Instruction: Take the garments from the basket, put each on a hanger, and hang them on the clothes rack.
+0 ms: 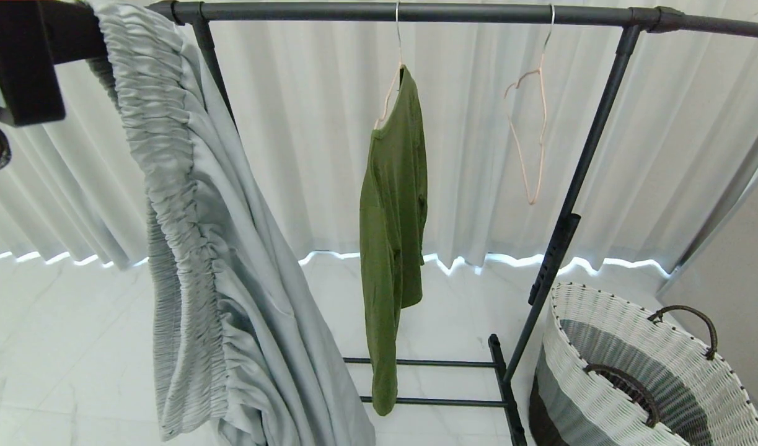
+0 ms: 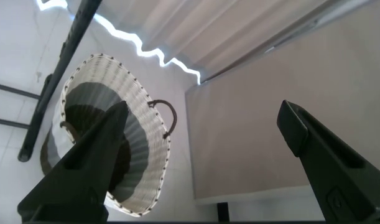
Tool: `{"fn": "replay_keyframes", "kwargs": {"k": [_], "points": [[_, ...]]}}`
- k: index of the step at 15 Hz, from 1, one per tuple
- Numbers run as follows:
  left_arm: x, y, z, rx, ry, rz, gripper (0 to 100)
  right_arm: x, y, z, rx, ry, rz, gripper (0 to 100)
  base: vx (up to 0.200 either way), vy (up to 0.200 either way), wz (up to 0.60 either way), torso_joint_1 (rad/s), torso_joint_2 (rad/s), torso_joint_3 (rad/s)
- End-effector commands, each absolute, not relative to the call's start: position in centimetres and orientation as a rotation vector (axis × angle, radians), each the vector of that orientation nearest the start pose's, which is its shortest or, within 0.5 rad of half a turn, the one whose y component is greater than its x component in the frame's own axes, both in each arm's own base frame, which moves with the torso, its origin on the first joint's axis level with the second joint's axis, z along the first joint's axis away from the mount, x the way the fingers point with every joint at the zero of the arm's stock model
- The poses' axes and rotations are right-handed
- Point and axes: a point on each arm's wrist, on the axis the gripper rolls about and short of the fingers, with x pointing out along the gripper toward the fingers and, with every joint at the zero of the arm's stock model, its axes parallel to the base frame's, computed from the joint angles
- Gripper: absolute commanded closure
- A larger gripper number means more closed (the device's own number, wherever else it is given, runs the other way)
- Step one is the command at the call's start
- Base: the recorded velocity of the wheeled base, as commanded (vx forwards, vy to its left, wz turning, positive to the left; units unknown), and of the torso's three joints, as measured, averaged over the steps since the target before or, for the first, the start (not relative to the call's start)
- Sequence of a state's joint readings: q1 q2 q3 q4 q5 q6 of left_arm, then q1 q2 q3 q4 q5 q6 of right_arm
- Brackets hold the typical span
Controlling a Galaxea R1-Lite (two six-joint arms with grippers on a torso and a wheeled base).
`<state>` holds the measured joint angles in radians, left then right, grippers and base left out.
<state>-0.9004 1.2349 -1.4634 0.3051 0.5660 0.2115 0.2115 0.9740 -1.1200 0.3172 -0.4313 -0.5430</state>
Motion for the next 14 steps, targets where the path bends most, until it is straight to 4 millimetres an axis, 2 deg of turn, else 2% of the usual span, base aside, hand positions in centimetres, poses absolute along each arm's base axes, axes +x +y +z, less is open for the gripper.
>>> {"fn": "replay_keyframes", "kwargs": {"k": [1,11,14], "points": [[10.4,-11.2,38.8,0.27,0.022,-0.34,100,9.3,1.0,33.1,-0.592,0.22,-0.174,0,0.0,0.0,0.0,0.193,-0.48,-0.276],[10.2,-10.9,38.6,0.279,0.024,-0.342,100,9.5,1.0,33.0,-0.588,0.21,-0.174,0,0.0,0.0,0.0,0.216,-0.49,-0.274],[10.2,-10.9,38.6,0.281,0.024,-0.34,100,9.6,1.1,32.0,-0.592,0.214,-0.176,0,0.0,0.0,0.0,0.072,-0.16,-0.084]]}}
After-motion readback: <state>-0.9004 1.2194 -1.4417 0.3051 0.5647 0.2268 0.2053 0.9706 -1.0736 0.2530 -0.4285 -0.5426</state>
